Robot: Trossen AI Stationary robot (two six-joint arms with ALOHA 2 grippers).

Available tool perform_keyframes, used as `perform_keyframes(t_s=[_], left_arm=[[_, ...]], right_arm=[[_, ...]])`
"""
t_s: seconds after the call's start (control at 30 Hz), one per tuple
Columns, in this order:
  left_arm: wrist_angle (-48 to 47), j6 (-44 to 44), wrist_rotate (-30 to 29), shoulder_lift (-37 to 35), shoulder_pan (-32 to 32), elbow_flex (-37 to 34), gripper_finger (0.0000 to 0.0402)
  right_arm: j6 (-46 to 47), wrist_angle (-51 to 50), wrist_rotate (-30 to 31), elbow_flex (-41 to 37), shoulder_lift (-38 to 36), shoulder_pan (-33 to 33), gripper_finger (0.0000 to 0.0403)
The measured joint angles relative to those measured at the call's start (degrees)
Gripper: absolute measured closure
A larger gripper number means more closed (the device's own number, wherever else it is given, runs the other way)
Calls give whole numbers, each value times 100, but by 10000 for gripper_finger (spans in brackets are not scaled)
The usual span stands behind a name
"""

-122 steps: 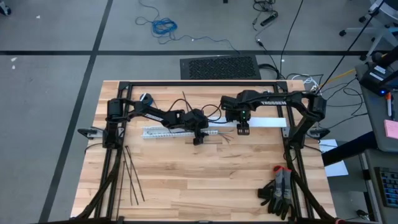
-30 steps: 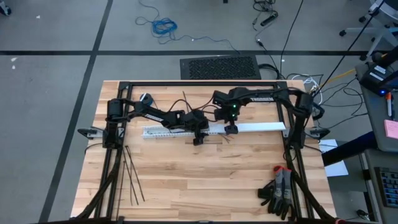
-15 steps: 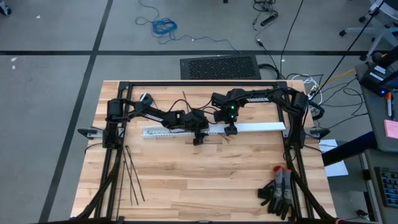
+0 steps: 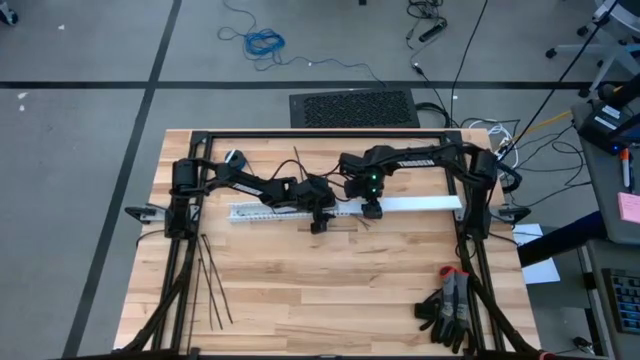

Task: Ziptie cables
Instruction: Close the white cable duct

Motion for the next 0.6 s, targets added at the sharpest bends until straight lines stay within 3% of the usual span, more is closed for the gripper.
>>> perform_keyframes(t_s=[0.37, 0.6], left_arm=[[0, -7, -7, 0, 0, -4, 163], [-3, -48, -12, 0, 0, -4, 163]], right_arm=[[223, -200, 1254, 0, -596, 564, 187], [180, 25, 1314, 2, -299, 573, 187]])
